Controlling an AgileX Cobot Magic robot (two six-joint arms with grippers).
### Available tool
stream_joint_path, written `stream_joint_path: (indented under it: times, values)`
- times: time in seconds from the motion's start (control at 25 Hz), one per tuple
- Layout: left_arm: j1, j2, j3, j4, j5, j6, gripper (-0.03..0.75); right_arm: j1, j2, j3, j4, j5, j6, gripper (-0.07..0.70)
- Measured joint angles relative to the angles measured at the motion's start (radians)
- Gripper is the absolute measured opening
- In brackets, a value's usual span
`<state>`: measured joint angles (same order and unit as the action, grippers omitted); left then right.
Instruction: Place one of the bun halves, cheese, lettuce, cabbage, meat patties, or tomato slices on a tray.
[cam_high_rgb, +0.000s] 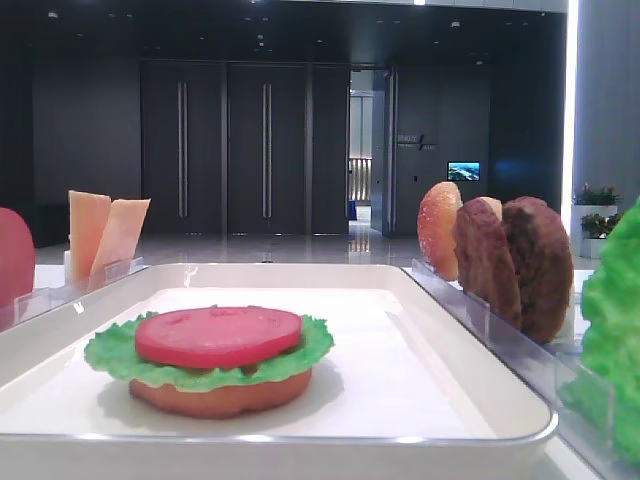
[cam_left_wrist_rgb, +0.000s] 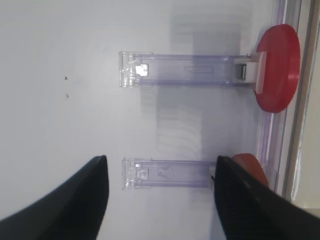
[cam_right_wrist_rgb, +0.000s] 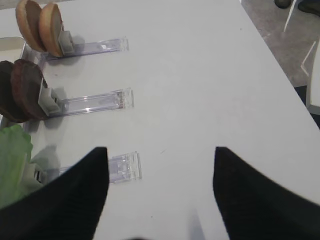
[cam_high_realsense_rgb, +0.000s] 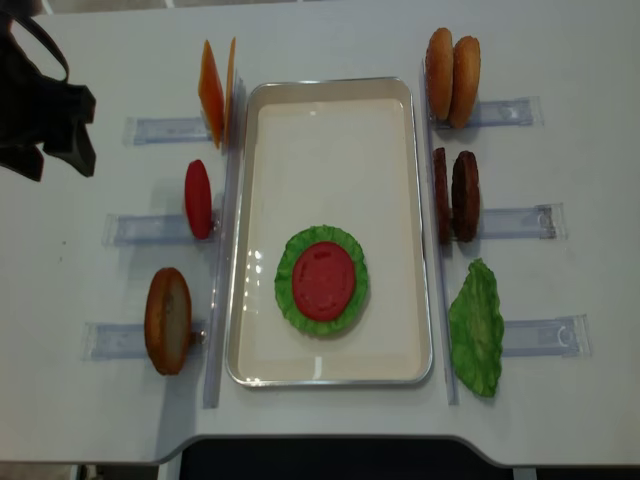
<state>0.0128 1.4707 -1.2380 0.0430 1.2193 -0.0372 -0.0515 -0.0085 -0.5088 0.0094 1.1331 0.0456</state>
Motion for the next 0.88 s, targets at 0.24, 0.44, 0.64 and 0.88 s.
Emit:
stream_joint_path:
  times: [0.24, 0.44, 0.64, 0.88]
  values:
    - [-0.017, -0.073, 0.033, 0.005, 0.000, 0.015, 0.500, 0.000, 0.000, 0.000, 0.000, 0.000, 0.000, 0.433]
    - [-0.060, -0.240, 0.113, 0.001, 0.003, 0.017, 0.473, 0.000, 0.000, 0.000, 0.000, 0.000, 0.000, 0.433]
    - [-0.131, -0.446, 0.207, -0.008, 0.017, 0.004, 0.466, 0.000, 0.000, 0.000, 0.000, 0.000, 0.000, 0.433]
    - [-0.139, -0.678, 0.332, -0.028, 0.021, -0.002, 0.465, 0.000, 0.000, 0.000, 0.000, 0.000, 0.000, 0.433]
